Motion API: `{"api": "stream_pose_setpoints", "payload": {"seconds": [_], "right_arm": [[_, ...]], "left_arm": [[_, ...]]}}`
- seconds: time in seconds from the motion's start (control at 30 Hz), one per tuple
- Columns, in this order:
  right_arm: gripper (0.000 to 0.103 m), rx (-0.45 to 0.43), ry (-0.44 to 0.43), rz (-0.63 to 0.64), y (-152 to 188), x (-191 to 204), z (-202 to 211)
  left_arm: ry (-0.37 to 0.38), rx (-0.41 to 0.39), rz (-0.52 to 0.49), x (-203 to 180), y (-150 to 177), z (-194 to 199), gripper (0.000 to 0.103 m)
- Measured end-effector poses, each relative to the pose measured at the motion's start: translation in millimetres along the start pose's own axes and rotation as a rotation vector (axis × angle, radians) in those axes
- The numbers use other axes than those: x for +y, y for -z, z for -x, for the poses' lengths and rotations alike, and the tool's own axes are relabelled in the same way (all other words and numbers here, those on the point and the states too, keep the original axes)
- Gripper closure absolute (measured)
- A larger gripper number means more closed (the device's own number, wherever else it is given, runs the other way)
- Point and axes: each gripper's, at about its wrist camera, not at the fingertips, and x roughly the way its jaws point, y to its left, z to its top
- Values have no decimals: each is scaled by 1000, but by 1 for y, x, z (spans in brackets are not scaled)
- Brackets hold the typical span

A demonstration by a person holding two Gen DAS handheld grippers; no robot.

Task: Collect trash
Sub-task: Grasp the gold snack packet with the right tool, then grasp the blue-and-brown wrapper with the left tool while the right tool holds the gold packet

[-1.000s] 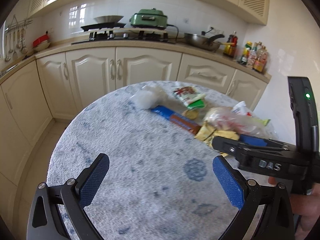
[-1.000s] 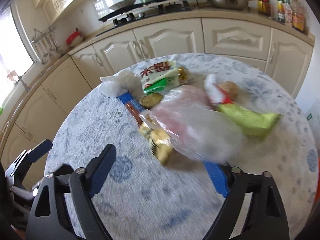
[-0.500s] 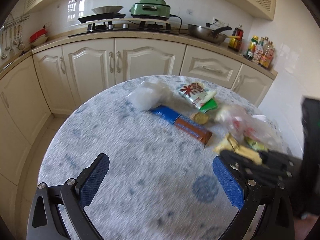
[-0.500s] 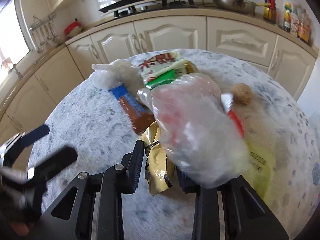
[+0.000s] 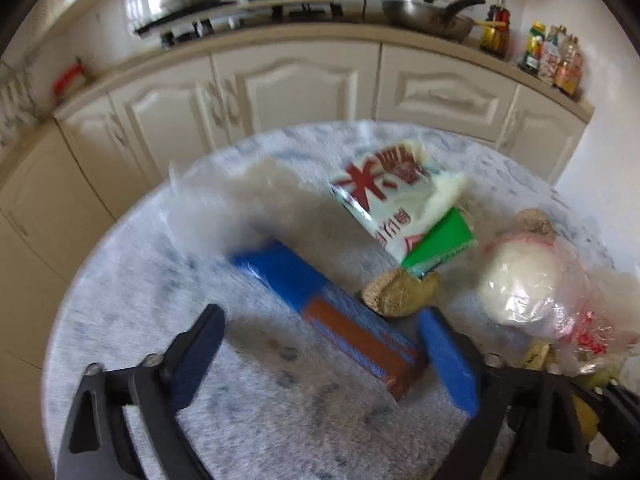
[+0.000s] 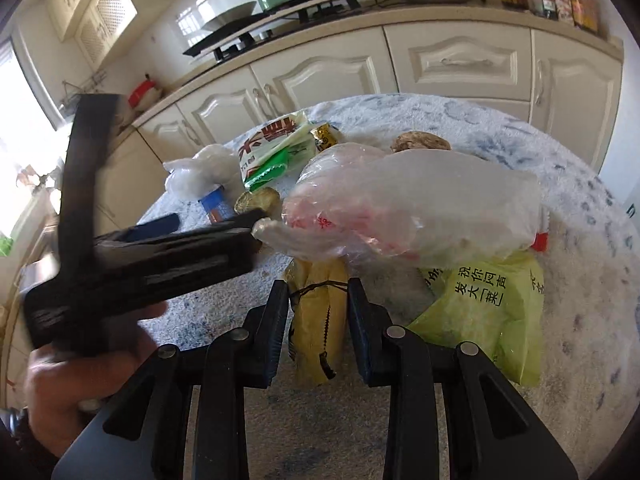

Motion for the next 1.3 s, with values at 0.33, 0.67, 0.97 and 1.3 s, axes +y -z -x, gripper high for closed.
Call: {"api": "stream_pose_setpoints", "payload": {"seconds": [0.33,0.67,0.97,1.3], "right_arm": [[73,9,-10,31,3,9,-1],[73,29,22,57,15,21,7],[74,3,42,36,46,23,45],[74,-65,69,12,64,19,100]], "left_arm": [[16,-1,-52,34,4,4,36],[118,-19,-45,44,19,12,88],[186,-52,-59,55,80,69,88],[253,-162,-98,36,124,148,88]]}}
